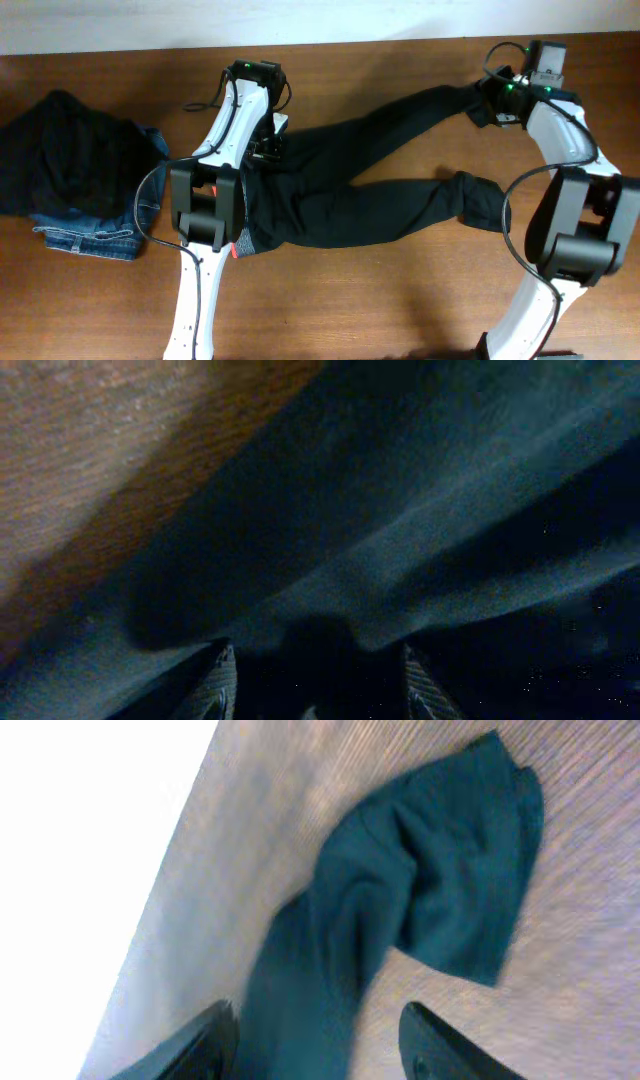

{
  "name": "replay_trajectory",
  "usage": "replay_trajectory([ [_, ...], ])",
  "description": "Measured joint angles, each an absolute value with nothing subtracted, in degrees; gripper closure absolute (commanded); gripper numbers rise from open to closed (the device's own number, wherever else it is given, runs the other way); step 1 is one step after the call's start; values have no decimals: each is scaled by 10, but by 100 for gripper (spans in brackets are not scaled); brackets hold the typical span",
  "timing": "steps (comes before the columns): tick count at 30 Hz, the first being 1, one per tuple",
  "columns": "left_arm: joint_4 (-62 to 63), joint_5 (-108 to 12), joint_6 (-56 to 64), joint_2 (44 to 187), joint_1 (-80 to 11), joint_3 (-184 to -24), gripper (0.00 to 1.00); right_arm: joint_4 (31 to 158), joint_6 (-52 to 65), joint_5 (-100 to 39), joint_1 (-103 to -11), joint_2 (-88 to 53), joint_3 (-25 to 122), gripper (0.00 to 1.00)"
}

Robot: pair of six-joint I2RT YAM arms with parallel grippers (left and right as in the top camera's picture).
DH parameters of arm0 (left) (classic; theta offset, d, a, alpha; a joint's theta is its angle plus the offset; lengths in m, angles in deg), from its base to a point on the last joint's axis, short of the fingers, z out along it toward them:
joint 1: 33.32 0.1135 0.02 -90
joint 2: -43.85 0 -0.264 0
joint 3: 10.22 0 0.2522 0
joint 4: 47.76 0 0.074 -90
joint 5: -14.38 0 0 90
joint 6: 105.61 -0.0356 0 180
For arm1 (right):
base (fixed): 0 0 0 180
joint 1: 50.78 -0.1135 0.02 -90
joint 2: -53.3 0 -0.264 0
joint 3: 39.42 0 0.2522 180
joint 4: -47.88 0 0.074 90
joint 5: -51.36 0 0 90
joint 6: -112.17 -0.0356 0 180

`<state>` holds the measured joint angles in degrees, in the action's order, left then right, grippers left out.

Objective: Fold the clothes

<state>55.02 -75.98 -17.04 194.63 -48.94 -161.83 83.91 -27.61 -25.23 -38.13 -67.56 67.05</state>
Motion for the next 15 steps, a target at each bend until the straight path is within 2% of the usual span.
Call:
replay_trajectory([
  [5,549,-760,-170,1946,-489,-1618,48,756,-360,-254,-385,-741,671,40],
  [12,549,-760,-170,1946,-489,-1618,48,690,-412,-246,-384,-791,675,41],
  [15,549,-760,-170,1946,-489,-1618,48,669,-416,-246,-385,-797,675,66],
])
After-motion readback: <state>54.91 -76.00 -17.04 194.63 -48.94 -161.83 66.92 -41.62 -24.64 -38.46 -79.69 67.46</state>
